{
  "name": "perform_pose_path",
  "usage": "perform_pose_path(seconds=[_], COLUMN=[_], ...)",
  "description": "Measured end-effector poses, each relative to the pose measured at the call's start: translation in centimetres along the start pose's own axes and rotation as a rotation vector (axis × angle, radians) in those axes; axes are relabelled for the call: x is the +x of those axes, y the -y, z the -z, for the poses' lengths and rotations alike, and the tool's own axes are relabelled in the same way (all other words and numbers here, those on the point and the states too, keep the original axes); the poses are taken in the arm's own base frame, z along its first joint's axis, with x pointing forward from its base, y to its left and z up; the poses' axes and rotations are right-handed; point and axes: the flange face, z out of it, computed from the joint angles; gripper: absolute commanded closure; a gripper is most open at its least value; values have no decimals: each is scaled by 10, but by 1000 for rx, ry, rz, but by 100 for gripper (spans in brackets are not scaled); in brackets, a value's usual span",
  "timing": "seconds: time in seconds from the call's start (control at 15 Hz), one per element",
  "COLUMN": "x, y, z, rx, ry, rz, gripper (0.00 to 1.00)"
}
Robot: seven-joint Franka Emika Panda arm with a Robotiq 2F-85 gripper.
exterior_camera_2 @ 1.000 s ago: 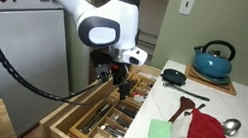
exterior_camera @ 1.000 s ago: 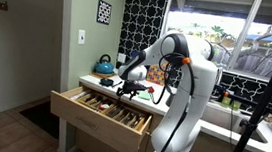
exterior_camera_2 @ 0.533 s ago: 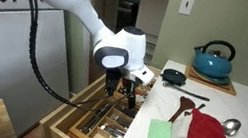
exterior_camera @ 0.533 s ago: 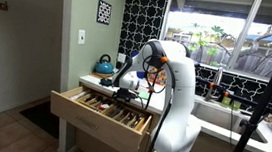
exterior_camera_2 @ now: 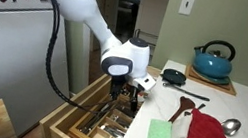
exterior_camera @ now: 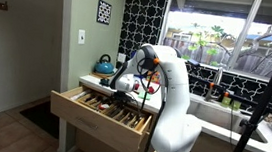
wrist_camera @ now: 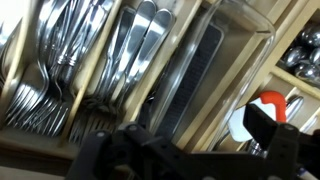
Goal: Remove the transparent cutlery holder from the drawer, put it on the countertop and then put the green and white sponges inside it.
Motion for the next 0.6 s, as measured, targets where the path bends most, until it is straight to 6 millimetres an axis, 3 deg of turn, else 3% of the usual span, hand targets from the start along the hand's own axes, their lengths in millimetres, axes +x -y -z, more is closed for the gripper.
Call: perform_pose_path(seconds=[0.07, 0.6], x=[1, -2], y=[-1, -10], z=[-4, -27], rx=[-4, -33], ry=[3, 31], rz=[-8, -93], gripper=[30, 94])
